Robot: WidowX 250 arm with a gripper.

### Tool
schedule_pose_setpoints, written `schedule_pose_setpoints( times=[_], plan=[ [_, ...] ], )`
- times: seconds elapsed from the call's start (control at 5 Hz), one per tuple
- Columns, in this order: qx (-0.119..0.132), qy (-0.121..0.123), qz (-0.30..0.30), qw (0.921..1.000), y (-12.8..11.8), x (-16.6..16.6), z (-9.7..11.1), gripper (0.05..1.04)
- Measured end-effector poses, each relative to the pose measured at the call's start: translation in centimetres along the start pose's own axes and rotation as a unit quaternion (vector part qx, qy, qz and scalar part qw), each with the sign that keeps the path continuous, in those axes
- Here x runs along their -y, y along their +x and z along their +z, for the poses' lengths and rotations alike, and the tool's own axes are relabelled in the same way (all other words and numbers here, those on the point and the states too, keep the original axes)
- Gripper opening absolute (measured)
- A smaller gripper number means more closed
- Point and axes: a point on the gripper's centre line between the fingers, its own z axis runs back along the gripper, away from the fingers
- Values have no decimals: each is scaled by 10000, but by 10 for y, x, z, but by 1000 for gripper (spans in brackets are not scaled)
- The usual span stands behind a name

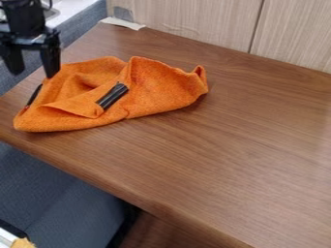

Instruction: Fold the cloth from left to right

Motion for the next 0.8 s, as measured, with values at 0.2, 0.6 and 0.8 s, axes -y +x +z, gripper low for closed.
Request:
schedule_pose_setpoints(
  times=[0.2, 0.6, 0.8],
  plan=[
    [-9, -13, 95, 10000, -7, -11, -8, 999],
    [-307, -80, 195, 9993, -8, -20, -36, 965],
    [-363, -19, 261, 9990, -7, -23, -43, 693]
  ],
)
